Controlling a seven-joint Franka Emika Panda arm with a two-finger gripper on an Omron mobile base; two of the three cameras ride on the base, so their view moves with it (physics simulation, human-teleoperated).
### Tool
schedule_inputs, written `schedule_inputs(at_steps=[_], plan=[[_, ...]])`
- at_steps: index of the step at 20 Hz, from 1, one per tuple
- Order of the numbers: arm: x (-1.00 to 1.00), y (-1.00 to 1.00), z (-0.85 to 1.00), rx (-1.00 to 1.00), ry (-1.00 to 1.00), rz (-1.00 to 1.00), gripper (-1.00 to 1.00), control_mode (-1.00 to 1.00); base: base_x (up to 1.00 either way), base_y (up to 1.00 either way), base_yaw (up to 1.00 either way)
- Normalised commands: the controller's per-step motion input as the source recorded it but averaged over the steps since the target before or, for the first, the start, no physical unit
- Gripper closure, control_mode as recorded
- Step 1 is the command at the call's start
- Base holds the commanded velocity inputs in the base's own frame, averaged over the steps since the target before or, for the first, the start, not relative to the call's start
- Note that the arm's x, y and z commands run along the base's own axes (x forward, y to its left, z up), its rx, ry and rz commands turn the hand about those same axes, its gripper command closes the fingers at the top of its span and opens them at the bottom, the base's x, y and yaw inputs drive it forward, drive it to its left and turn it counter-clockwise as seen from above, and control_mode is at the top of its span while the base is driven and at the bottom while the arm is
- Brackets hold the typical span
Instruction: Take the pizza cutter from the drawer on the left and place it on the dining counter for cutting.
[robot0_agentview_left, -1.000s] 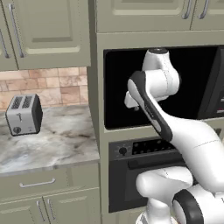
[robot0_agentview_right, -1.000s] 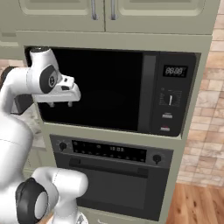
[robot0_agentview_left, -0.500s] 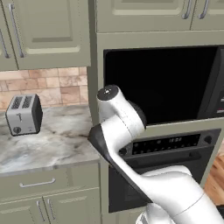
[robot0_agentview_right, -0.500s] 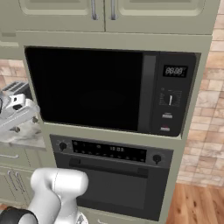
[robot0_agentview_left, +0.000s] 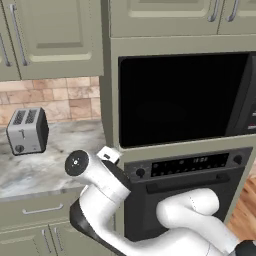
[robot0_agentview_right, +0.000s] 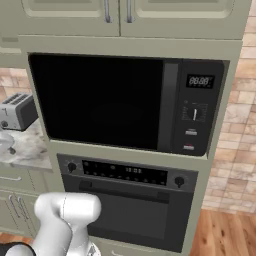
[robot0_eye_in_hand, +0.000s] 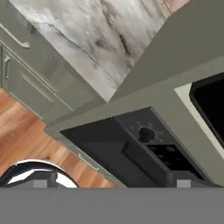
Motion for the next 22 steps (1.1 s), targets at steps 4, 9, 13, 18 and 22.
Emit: schedule_inputs(at_steps=[4,9,13,18,22], plan=[[0.02,0.96,-0.64,0.0,0.0,0.39,-1.0,-1.0,0.0,0.0,0.0],[0.03,0.9,-0.73,0.0,-0.01,0.59,-1.0,-1.0,0.0,0.0,0.0],[-0.06,1.0,-0.69,-0.07,-0.04,0.26,-1.0,-1.0,0.0,0.0,0.0],[0.0,0.87,-0.45,-0.2,-0.11,0.07,-1.0,-1.0,0.0,0.0,0.0],[0.0,0.52,-0.2,-0.23,-0.21,0.0,-1.0,-1.0,0.0,0.0,0.0]])
